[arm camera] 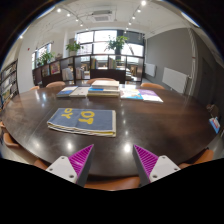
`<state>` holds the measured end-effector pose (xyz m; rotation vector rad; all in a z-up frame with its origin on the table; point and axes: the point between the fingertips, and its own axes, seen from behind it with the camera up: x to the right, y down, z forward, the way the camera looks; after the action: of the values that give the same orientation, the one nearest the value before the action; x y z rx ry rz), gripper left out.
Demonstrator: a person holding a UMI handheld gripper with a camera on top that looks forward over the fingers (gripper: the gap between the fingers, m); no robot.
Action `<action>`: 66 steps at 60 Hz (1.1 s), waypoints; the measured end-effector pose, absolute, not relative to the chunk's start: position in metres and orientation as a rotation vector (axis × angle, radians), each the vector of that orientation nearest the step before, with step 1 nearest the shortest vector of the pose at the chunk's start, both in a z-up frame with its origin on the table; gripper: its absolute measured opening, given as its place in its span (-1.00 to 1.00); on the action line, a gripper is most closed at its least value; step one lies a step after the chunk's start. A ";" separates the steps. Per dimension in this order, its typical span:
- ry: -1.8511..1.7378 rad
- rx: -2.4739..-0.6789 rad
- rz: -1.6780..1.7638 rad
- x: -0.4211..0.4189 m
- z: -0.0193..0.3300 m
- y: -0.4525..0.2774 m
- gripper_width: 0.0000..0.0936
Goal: Fold towel
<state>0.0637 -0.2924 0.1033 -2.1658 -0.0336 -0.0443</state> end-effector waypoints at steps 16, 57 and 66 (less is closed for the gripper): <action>-0.203 -2.212 0.084 -0.131 0.064 -0.225 0.58; -0.214 -2.252 -0.091 -0.254 -0.009 -0.052 -0.77; -0.245 -2.289 -0.116 -0.254 -0.008 -0.052 -0.93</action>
<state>-0.2535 -0.0524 -0.0085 -2.2893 -0.2446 -0.1159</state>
